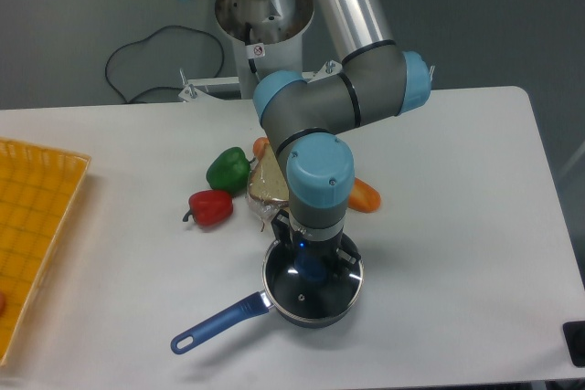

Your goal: Open the lid

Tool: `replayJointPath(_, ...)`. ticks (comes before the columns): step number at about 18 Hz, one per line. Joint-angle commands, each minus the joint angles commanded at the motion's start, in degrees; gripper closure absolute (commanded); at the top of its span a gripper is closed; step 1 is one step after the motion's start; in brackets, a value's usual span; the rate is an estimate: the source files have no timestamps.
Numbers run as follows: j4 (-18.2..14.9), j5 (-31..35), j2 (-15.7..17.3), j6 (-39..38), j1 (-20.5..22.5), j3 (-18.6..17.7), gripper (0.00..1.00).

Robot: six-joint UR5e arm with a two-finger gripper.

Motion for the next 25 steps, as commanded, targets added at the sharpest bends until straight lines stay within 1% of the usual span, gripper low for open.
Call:
replayJointPath(3, -0.53, 0.0, 0.44, 0.0, -0.09, 0.0, 0.5)
replayJointPath(6, -2.28, -0.18, 1.67, 0.09, -0.09, 0.09, 0.5)
replayJointPath(8, -2.81, -0.18, 2.11, 0.53, -0.09, 0.09, 0.5)
replayJointPath(15, -4.92, -0.18, 3.08, 0.96, 0.35, 0.09, 0.51)
replayJointPath(17, -5.27, -0.35, 3.6, 4.02, 0.53, 0.09, 0.51)
replayJointPath(25, -6.15, -1.05, 4.31, 7.73, 1.67, -0.35, 0.51)
